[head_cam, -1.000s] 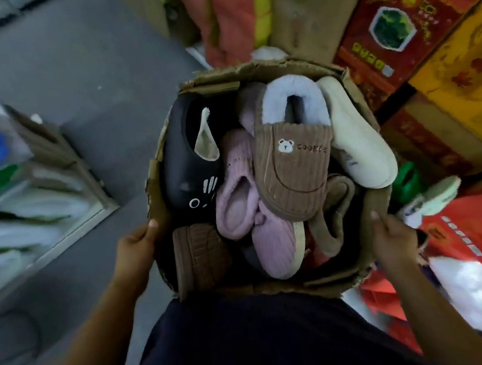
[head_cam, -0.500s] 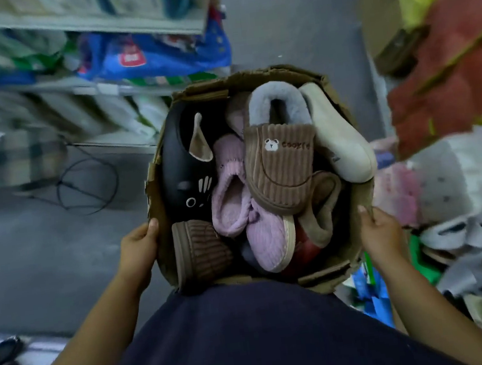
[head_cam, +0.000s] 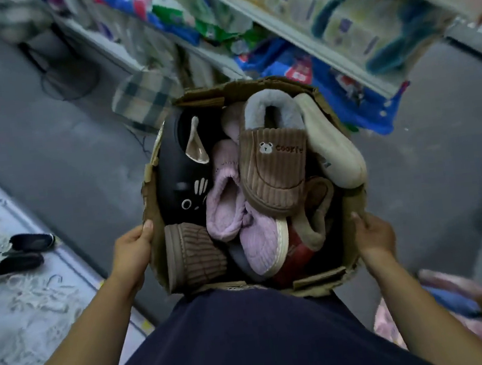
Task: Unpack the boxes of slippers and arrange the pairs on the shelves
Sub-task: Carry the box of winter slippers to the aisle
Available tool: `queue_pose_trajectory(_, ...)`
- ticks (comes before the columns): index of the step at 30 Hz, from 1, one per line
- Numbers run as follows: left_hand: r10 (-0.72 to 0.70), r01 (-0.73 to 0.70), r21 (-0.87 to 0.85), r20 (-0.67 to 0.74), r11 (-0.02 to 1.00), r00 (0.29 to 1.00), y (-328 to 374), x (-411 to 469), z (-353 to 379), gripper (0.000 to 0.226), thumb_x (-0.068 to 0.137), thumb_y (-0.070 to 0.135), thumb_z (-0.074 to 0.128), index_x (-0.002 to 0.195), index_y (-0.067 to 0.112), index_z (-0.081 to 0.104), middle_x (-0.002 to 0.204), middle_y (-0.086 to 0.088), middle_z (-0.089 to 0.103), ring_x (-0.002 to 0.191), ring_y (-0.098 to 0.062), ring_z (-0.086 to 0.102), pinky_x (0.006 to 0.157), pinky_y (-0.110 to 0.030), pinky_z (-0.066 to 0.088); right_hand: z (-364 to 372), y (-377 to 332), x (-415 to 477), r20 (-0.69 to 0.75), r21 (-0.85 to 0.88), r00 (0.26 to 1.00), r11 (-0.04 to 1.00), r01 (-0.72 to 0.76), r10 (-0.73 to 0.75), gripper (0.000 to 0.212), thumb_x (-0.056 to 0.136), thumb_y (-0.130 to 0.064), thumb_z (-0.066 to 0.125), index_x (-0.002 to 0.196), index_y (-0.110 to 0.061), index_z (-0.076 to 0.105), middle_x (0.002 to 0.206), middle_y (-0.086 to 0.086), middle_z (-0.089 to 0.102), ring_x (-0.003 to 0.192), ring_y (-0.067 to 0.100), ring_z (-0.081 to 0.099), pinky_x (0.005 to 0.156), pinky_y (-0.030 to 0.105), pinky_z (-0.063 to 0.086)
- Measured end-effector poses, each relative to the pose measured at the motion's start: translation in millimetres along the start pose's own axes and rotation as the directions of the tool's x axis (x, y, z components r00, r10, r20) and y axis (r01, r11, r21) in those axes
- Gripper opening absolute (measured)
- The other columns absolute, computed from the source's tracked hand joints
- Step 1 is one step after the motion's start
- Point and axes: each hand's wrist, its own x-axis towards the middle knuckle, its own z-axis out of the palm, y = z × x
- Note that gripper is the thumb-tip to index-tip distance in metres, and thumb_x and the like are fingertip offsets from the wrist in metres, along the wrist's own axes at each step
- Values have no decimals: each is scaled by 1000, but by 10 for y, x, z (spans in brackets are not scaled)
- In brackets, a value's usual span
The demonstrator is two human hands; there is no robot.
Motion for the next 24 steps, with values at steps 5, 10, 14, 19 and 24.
queue_pose_trajectory(5, -107, 79, -142, -201, 987, 974, -63, 227, -106, 29, 104, 28, 56, 118, 8, 71, 112, -13, 73, 104, -26, 67, 102, -43, 51, 542, -811, 735, 236, -69, 954, 976, 206, -185, 39, 103, -25, 53, 67, -9, 53, 65, 4, 53, 65, 21, 50, 61, 31, 37)
queue_pose_trajectory(10, -197, 85, -309, -353, 947, 915, 76, 359, 160, 30, 104, 26, 55, 109, 3, 73, 99, -12, 72, 90, -22, 64, 87, -33, 50, 1021, -1839, 1555, 408, -108, 865, 926, 362, -291, 39, 103, -28, 52, 75, -2, 58, 77, 15, 62, 79, 27, 58, 69, 32, 41)
queue_pose_trajectory(14, -200, -5, -408, -457, 913, 867, 345, 533, 264, 30, 103, 32, 57, 84, 13, 72, 84, -11, 66, 81, -20, 56, 77, -34, 44, 1342, -2711, 1985, 485, -51, 774, 870, 491, -408, 27, 104, -26, 52, 92, -6, 66, 87, 6, 60, 87, 21, 55, 75, 29, 38)
queue_pose_trajectory(19, -274, -41, -487, -557, 872, 784, 574, 820, 175, 33, 97, 42, 63, 106, 13, 76, 94, -5, 76, 90, -20, 67, 98, -44, 52, 1811, -3537, 2232, 525, -16, 680, 793, 609, -511, 38, 104, -23, 51, 67, -16, 49, 67, -2, 48, 65, 16, 44, 48, 11, 35)
queue_pose_trajectory(24, -336, -4, -509, -573, 861, 747, 823, 1346, 19, 29, 98, 43, 62, 85, 21, 77, 85, -7, 72, 84, -21, 63, 88, -41, 51, 2403, -4010, 2441, 571, -43, 667, 794, 606, -478, 37, 103, -26, 52, 75, -3, 56, 71, 13, 57, 68, 23, 52, 55, 24, 39)
